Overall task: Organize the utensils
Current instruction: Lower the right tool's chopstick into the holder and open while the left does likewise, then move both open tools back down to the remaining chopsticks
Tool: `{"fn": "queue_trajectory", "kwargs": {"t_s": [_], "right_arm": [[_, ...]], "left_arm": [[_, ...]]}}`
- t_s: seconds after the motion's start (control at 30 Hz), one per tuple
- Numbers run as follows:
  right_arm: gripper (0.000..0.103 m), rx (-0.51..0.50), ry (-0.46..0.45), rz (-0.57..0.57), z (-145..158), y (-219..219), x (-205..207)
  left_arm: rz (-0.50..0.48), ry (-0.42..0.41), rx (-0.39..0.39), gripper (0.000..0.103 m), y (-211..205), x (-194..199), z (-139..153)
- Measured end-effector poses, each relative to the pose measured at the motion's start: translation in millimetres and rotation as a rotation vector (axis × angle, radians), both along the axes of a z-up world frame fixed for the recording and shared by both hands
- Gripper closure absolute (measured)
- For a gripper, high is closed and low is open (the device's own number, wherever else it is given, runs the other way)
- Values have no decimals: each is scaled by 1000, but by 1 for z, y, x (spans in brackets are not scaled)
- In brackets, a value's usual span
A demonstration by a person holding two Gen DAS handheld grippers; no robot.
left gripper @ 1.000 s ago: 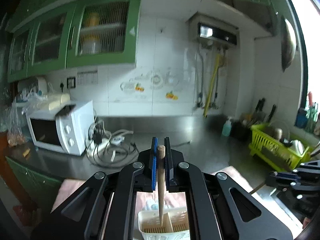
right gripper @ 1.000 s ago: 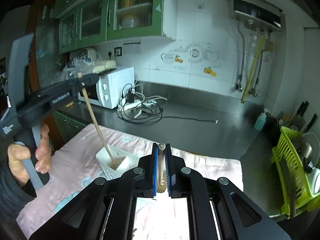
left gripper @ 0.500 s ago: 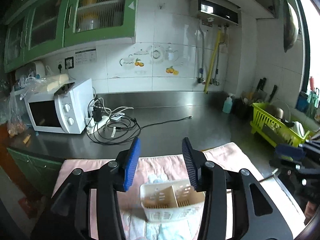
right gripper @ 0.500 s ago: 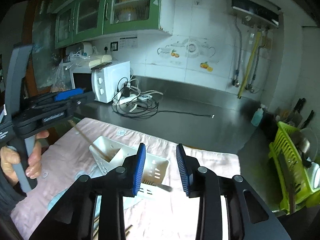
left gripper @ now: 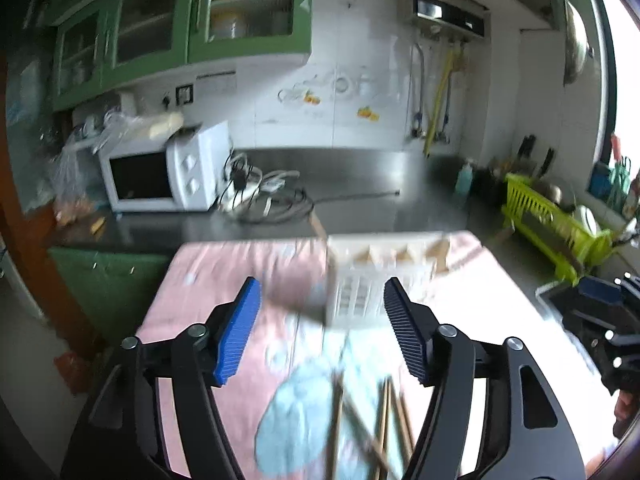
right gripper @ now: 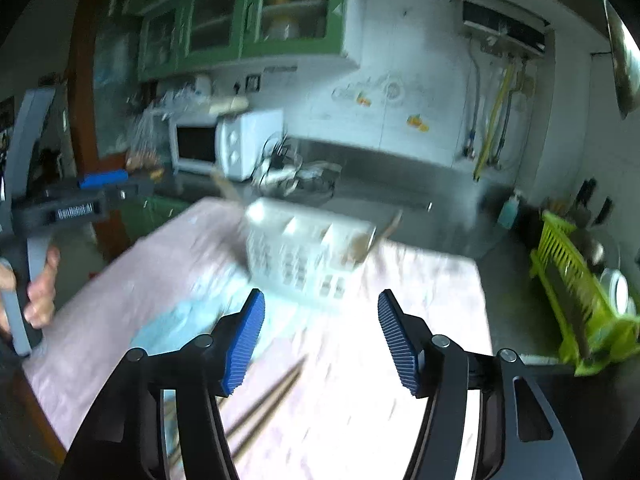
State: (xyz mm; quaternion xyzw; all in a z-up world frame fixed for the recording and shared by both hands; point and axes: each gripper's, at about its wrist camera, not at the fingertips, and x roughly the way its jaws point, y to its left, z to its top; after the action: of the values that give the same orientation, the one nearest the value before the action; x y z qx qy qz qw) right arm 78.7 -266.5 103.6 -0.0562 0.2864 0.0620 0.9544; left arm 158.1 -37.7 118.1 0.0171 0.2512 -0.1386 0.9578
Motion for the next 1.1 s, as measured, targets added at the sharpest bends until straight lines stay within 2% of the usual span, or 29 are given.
{"fn": "queue_trajectory", "kwargs": {"t_s": [0.1,0.33,0.53,0.67,0.77,0.9,1.0,1.1], "right_arm": [[45,-18,44,5,-32,14,-25],[45,-70,145,11,-104,50,-74],[49,-45,242,49,-152,72,-103],[58,-32,244,21,-165,76,-108],[64,25,265,15,-172,74,-109],[68,16,272,28,-177,82,-109],[76,2,291,25,-184,86,-107],[78,6,297,15,-187,86,-105]], "left_arm": [[11,16,2,32,12,-26,-22],[17,139,-10,32,29,-73,-87],[-15,197,-21,34,21,-98,-122],[-26,225,-34,38,15,-106,-135],[-29,242,-36,42,15,-109,-143],[-40,275,-34,49,16,-109,-154],[-54,293,-32,53,17,-112,-161],[-61,295,-10,54,16,-114,-166]]}}
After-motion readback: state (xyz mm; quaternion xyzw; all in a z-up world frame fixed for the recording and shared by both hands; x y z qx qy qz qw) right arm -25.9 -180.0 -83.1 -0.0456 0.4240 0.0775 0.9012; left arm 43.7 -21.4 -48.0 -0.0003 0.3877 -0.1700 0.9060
